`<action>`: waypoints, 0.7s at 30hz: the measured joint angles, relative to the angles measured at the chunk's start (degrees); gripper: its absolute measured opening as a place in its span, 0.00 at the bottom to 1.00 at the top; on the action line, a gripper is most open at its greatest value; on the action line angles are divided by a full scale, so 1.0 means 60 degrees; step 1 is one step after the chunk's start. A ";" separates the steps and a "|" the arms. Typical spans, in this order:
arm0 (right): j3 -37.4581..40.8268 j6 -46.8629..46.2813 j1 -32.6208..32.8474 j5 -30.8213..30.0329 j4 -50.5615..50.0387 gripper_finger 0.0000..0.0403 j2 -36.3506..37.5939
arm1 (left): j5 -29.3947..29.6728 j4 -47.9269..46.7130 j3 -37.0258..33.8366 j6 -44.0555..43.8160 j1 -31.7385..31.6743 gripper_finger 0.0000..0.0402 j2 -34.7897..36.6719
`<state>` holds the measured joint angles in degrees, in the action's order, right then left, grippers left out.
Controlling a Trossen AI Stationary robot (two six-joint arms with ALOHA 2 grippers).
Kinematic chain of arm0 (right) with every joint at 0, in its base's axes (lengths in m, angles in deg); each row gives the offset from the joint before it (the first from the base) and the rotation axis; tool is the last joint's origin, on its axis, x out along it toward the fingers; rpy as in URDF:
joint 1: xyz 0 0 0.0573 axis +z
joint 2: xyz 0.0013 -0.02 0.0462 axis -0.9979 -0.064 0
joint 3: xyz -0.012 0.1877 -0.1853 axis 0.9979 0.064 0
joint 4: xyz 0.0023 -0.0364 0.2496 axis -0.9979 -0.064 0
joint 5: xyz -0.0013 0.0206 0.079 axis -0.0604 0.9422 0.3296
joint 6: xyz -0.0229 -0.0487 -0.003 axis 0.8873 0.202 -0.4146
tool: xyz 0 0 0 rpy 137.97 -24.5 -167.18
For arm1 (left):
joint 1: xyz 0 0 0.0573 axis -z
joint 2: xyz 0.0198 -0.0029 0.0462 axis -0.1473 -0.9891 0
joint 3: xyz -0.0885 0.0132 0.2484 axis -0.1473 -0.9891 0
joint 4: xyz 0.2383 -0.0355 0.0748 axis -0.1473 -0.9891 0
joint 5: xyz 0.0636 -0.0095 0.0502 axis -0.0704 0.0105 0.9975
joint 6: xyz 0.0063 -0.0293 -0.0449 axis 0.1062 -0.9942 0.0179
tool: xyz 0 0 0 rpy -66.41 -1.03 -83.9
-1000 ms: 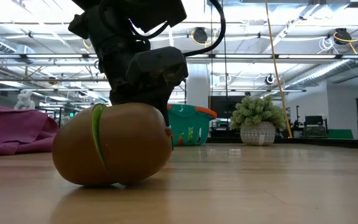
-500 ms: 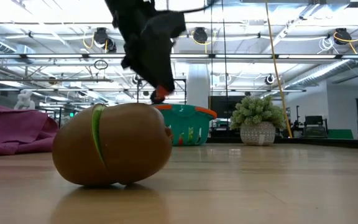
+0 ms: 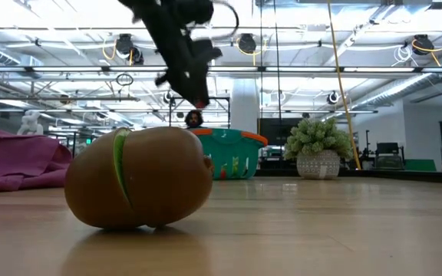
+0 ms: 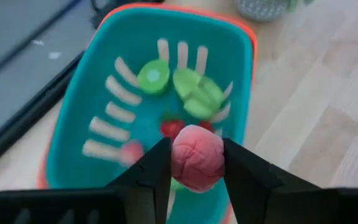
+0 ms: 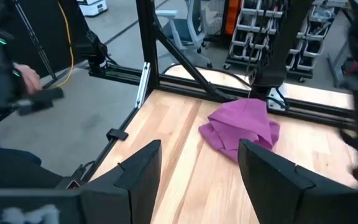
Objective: Pick and placing Produce into tupperware
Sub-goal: Put the lychee into the blue basket
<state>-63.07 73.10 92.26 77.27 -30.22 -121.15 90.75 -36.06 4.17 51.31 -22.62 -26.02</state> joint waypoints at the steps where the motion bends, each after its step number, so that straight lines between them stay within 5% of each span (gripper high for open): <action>1: 0.0000 0.0000 0.0000 0.0000 -0.0003 0.50 0.0000 | -0.0470 0.0197 0.0012 0.0091 -0.0294 0.31 -0.0137; 10: 0.0000 0.0021 0.0000 0.0000 -0.0136 0.50 0.0000 | -0.1493 0.0693 -0.0005 0.0294 -0.1730 0.33 -0.1029; 21: 0.0000 0.0225 0.0000 0.0000 -0.0214 0.50 0.0000 | -0.1818 0.1082 -0.0016 0.0377 -0.2226 0.54 -0.1423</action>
<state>-63.07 74.46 92.26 77.27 -31.51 -121.15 79.84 -29.56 4.07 53.57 -35.97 -34.55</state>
